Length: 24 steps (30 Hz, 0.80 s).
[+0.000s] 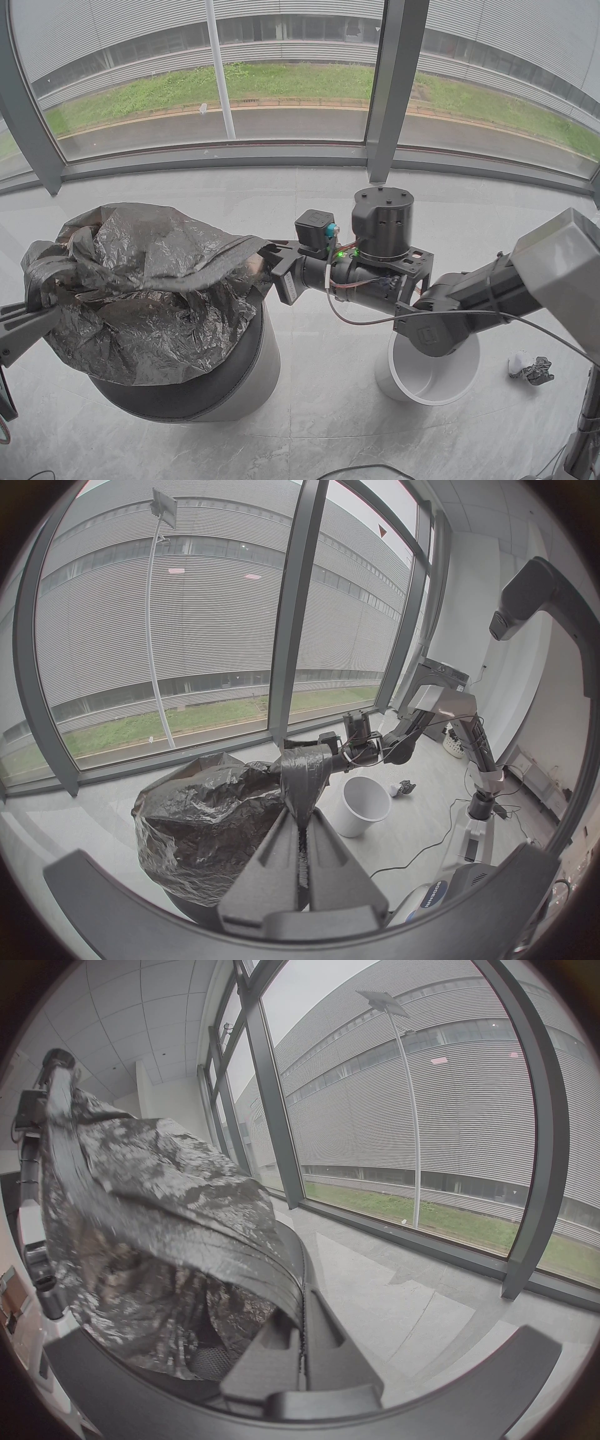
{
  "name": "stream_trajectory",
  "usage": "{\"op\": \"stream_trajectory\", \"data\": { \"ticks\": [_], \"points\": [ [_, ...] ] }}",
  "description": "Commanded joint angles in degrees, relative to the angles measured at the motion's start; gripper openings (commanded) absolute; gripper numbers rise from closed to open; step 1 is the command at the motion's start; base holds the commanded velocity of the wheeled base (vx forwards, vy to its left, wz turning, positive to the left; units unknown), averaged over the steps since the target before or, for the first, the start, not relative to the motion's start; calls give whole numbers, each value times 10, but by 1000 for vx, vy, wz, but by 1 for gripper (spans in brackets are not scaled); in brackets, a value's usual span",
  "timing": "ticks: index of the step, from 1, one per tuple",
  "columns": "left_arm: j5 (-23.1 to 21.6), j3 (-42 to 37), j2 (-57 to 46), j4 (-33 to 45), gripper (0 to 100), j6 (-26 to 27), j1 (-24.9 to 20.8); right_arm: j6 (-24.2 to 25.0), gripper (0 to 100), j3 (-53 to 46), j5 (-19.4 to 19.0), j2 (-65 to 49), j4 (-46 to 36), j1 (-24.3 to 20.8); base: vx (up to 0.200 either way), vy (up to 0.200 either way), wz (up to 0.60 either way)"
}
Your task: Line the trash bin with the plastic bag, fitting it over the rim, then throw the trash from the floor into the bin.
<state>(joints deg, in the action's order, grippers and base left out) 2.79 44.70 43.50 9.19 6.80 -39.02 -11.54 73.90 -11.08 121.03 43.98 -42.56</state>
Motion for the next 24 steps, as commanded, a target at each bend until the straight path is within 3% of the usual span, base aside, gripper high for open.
{"op": "stream_trajectory", "data": {
  "ticks": [1,3,5,7,13,15,18,24],
  "points": [
    [-45,-16,21,-3,0,-21,2,5,0,-109,-23,-142,-5,-1,0,0,0],
    [-53,-17,26,-5,0,-27,3,7,0,-117,-23,-151,-7,-1,0,0,0],
    [-88,-15,66,-26,0,-60,9,28,0,-156,-22,-201,-20,-4,0,0,0],
    [-109,-15,109,-79,0,-89,28,47,0,-181,-17,-233,-21,-6,0,0,0],
    [-173,-15,266,-296,0,-117,156,78,0,-220,13,-291,-23,-10,0,0,0],
    [-191,-15,306,-342,0,-117,178,92,0,-230,20,-303,-25,-10,0,0,0],
    [-198,-12,340,-376,0,-118,179,101,0,-250,29,-321,-28,-7,0,0,0],
    [-231,-10,367,-381,0,-119,163,101,0,-288,33,-351,-28,-2,0,-200,0]
  ]
}}
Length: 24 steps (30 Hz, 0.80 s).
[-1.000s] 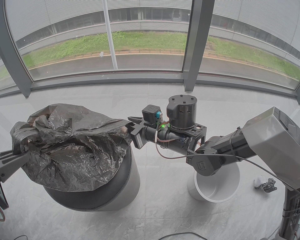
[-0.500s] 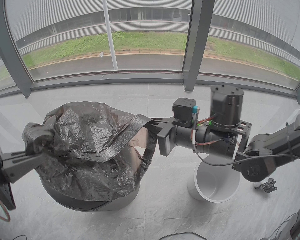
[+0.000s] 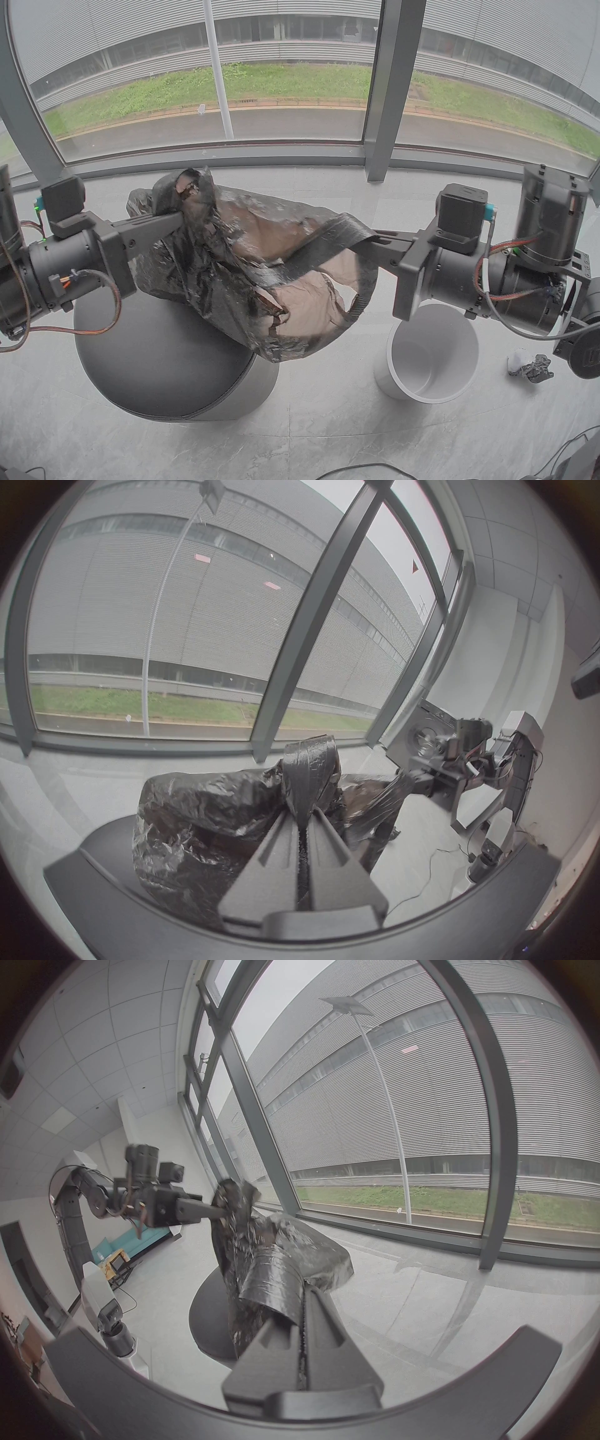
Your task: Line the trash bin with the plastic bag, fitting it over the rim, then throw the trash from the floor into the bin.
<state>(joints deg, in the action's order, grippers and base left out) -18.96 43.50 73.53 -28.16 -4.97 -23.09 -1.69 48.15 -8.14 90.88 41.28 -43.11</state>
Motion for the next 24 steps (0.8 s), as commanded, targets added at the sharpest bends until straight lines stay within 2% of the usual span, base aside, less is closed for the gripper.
{"op": "stream_trajectory", "data": {
  "ticks": [1,10,24],
  "points": [
    [-17,4,72,-8,0,0,2,4,0,-36,4,-52,-1,7,0,-200,0],
    [-46,12,89,-27,0,3,-6,3,0,-44,3,-51,0,21,0,-200,0],
    [-57,-3,88,-28,0,2,-41,3,0,-83,2,-71,0,21,0,-200,0]
  ]
}}
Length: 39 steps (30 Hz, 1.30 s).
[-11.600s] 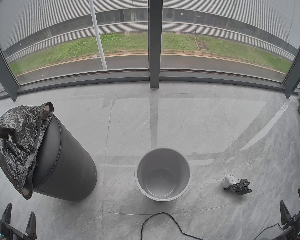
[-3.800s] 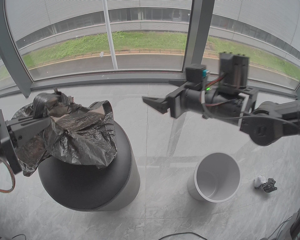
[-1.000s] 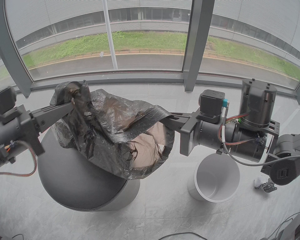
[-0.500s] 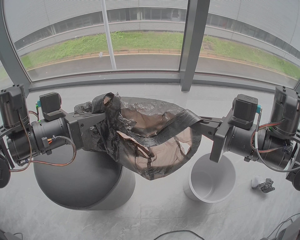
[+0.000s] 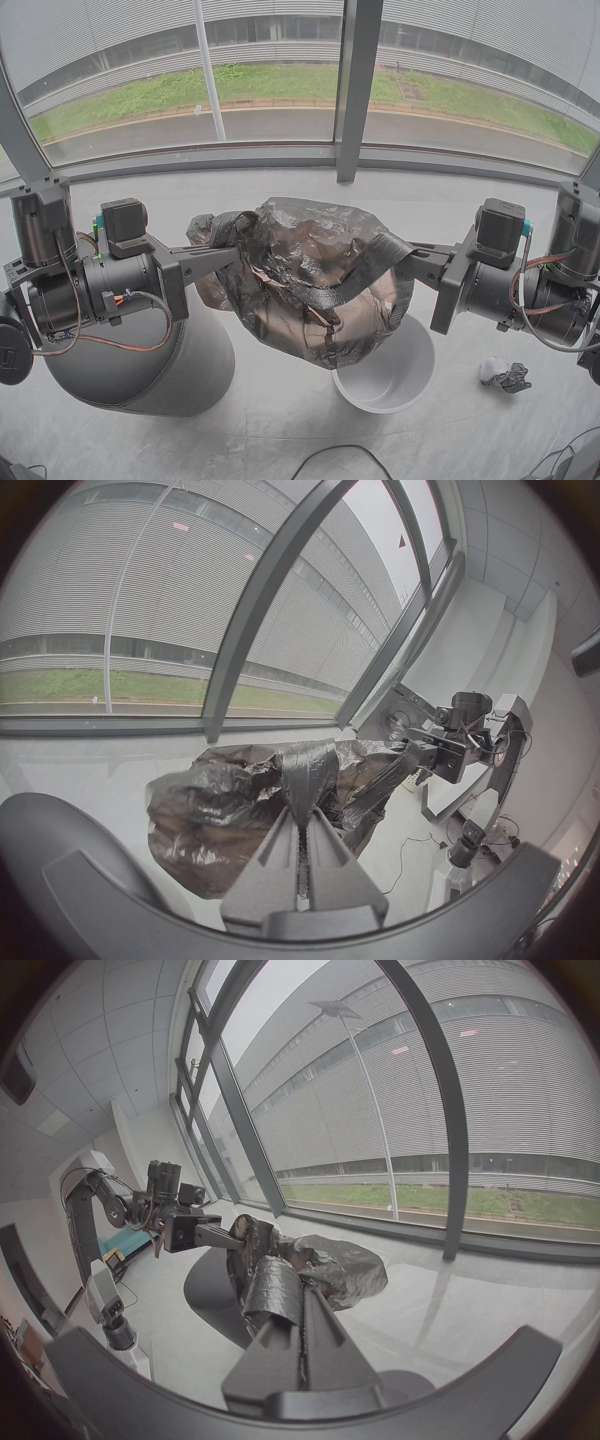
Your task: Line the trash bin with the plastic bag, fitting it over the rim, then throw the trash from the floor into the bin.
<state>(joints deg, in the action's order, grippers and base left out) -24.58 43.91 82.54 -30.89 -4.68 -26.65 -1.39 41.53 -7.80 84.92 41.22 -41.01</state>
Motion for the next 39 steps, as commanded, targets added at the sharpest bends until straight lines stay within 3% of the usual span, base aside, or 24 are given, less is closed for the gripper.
{"op": "stream_trajectory", "data": {
  "ticks": [1,6,14,18,33,39],
  "points": [
    [0,-10,-3,0,0,-1,-6,0,0,-20,-2,-12,1,0,0,-200,0],
    [2,-43,-14,-1,0,-4,-9,0,0,-32,-3,-18,3,-1,0,-200,0],
    [1,-87,-32,-2,0,-20,-17,0,0,-33,-2,-16,2,0,0,0,0],
    [-27,-106,-34,-1,0,-42,-31,0,0,-32,-2,-12,1,-1,0,-200,0],
    [-29,-117,-12,-2,0,-44,-33,0,0,-57,-5,-5,3,-1,0,-200,0],
    [-28,-146,-13,-3,0,-60,-31,0,0,-57,-7,9,3,0,0,0,0]
  ]
}}
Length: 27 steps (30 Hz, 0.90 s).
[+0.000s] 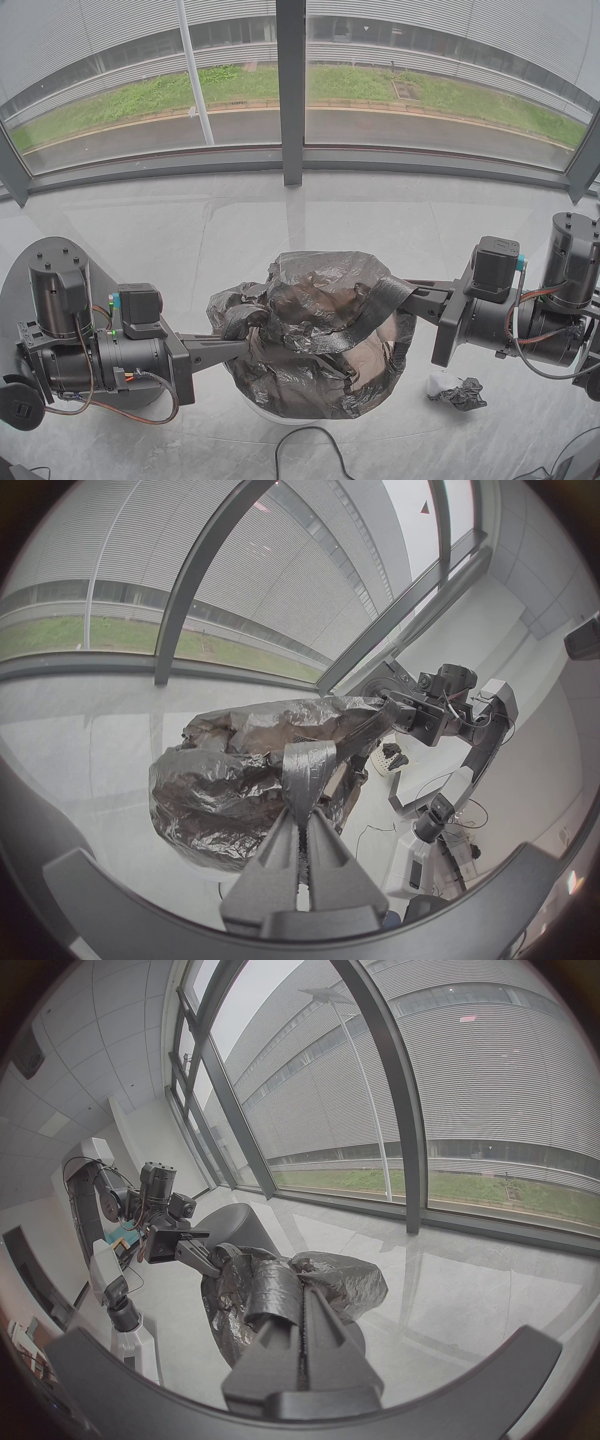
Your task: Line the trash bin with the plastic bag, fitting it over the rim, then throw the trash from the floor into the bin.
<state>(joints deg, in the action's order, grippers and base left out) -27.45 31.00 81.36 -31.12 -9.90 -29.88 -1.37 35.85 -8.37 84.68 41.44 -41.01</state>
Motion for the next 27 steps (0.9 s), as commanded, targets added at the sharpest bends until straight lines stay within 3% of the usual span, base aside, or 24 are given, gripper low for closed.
{"op": "stream_trajectory", "data": {
  "ticks": [1,8,18,23,27],
  "points": [
    [-1,-25,-5,-1,0,-18,3,0,0,1,-2,16,2,0,0,0,0],
    [0,-62,-33,-34,0,-97,3,-1,0,4,-2,32,6,4,-143,0,0],
    [-3,-71,-37,-46,0,-99,4,0,0,3,-2,34,3,4,-200,0,0],
    [-2,-72,-31,-46,0,-101,13,0,0,4,-1,35,2,4,0,0,0],
    [-1,-80,-6,-46,0,-95,63,0,0,13,-1,48,1,1,0,0,0]
  ]
}}
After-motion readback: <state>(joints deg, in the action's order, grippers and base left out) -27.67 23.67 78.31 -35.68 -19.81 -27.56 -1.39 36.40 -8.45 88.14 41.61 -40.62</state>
